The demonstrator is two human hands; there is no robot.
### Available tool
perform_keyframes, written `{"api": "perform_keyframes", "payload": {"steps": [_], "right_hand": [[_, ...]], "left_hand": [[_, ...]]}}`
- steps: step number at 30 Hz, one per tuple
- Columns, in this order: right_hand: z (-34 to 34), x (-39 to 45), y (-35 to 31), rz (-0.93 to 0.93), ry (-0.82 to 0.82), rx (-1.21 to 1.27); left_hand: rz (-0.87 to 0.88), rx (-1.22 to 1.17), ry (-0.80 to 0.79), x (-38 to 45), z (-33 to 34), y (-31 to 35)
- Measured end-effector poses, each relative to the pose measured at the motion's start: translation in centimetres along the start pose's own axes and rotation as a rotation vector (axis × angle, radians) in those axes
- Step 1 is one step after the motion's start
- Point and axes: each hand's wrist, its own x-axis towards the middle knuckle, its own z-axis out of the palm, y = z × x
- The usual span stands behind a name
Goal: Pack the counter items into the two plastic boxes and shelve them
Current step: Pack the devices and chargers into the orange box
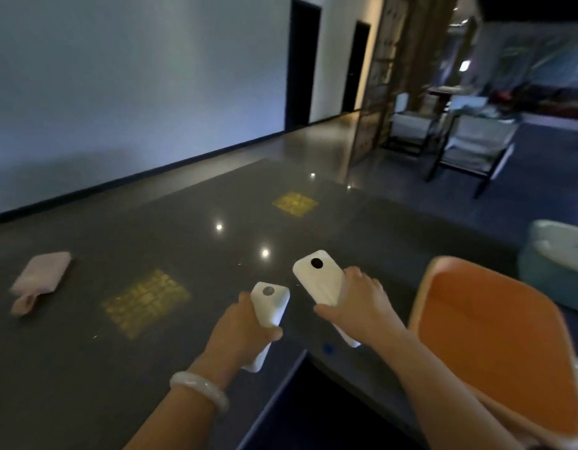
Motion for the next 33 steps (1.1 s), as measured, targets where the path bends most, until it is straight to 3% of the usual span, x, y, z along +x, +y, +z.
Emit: {"api": "perform_keyframes", "payload": {"steps": [3,8,15,20,25,33], "right_hand": [[-4.3,-1.0,4.7,0.089,0.057,-0.024],[-8.0,-2.6,12.9,0.214,0.116,-0.037],[-7.7,-1.9,21.1,0.330,-0.009,0.044],[-6.2,-1.5,23.9,0.262,-0.123,-0.001],[-4.3,-1.5,25.3,0.197,-0.319,-0.001],[-2.9,-1.0,25.9,0.114,-0.486,-0.055]], "left_hand": [[0.089,-0.061,-0.071,0.4,1.0,5.2],[0.241,-0.055,-0.059,1.2,4.0,13.4],[0.340,-0.119,-0.096,1.3,7.9,22.1],[0.373,0.095,-0.083,1.1,9.6,24.1],[0.346,0.174,-0.125,1.8,9.7,24.3],[0.433,0.318,-0.169,1.6,9.9,24.6]]}}
